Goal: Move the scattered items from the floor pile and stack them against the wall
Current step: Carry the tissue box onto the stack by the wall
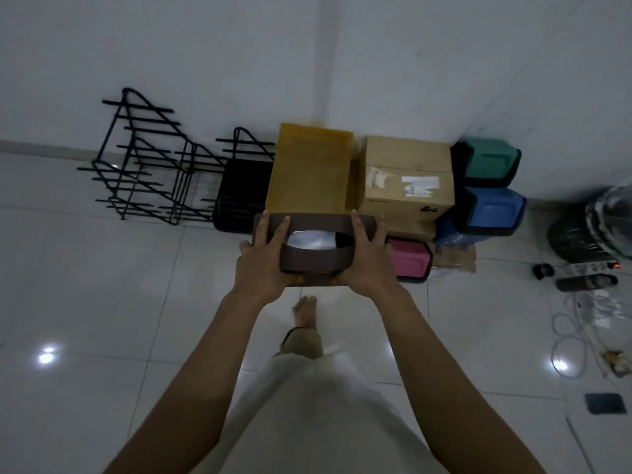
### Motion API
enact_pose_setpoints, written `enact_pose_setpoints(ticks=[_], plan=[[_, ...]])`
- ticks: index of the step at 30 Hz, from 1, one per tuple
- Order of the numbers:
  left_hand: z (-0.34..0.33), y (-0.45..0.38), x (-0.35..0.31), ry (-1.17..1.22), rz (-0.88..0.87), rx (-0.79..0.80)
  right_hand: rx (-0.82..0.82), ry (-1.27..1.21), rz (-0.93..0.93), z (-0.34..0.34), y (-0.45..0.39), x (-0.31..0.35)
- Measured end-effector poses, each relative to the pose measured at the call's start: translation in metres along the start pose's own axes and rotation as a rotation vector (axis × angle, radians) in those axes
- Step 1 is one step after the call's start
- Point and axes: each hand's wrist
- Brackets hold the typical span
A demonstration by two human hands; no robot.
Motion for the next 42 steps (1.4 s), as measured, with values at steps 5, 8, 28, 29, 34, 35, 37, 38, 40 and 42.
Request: enact_pose_setpoints(ticks=[5, 8, 28, 29, 34, 35, 37, 38, 40, 42], plan=[[-0.004, -0.075, -0.025, -0.027, -0.041, 0.036, 0.007, 0.018, -0.044, 0.027, -0.066, -0.009], [-0.003, -0.116, -0.046, -0.051, -0.038, 0.056, -0.004, -0.008, -0.035, 0.041, -0.103, -0.018], [-0.126, -0.184, -0.223, -0.016, 0.141, -0.078, 0.2, 0.082, 0.176, 0.133, -0.248, -0.195], [-0.136, -0.186, -0.232, -0.002, 0.141, -0.07, 0.206, 0.091, 0.178, 0.135, -0.253, -0.207], [-0.177, -0.215, -0.26, -0.018, 0.099, -0.012, 0.237, 0.087, 0.127, 0.136, -0.282, -0.261], [-0.184, -0.226, -0.263, -0.03, 0.09, -0.003, 0.242, 0.088, 0.11, 0.135, -0.29, -0.269], [-0.199, -0.252, -0.269, -0.034, 0.077, 0.015, 0.231, 0.068, 0.075, 0.131, -0.308, -0.285], [-0.204, -0.264, -0.271, -0.03, 0.069, 0.019, 0.204, 0.06, 0.077, 0.13, -0.316, -0.29], [-0.218, -0.292, -0.275, -0.038, 0.048, 0.029, 0.163, 0.064, 0.068, 0.126, -0.337, -0.303], [-0.229, -0.322, -0.277, -0.048, 0.025, 0.034, 0.137, 0.052, 0.042, 0.121, -0.361, -0.311]])
Point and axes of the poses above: each hand's wrist, its own y-axis away from the middle knuckle, its own z-axis out of the back of the hand, x = y × z, and after that the axes turned 9 degrees about -x, right-handed
